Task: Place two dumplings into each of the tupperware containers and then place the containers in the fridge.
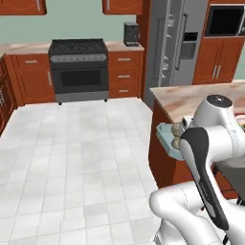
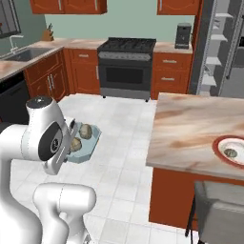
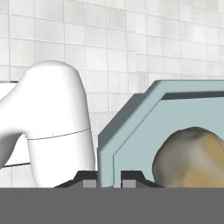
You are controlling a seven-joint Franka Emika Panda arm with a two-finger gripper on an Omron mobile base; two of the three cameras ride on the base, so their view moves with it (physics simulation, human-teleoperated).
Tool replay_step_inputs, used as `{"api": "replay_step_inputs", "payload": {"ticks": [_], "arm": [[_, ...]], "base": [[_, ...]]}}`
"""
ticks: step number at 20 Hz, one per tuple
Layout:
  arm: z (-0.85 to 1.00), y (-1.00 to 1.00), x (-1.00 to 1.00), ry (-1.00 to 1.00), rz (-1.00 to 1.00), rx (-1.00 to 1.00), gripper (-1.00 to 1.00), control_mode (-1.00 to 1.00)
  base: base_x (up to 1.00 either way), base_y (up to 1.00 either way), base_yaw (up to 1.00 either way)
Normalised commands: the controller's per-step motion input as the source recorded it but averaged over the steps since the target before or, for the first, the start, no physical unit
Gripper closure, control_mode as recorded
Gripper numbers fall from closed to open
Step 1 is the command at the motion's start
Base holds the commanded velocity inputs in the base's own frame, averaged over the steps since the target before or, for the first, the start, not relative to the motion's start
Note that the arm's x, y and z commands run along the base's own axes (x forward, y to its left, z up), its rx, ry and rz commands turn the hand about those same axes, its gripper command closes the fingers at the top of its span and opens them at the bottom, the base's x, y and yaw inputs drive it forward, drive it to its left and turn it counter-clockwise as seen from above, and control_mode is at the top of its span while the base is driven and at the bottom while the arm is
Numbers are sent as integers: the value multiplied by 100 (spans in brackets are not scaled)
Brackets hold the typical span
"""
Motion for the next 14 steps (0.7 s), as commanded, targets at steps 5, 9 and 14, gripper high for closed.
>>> {"api": "replay_step_inputs", "payload": {"ticks": [5, 9, 14], "arm": [[0, 0, 0, 0, 0, 0, 100, 100], [0, 0, 0, 0, 0, 0, 100, 100], [0, 0, 0, 0, 0, 0, 100, 100]], "base": [[100, 100, -5], [100, 100, -21], [100, 87, -16]]}}
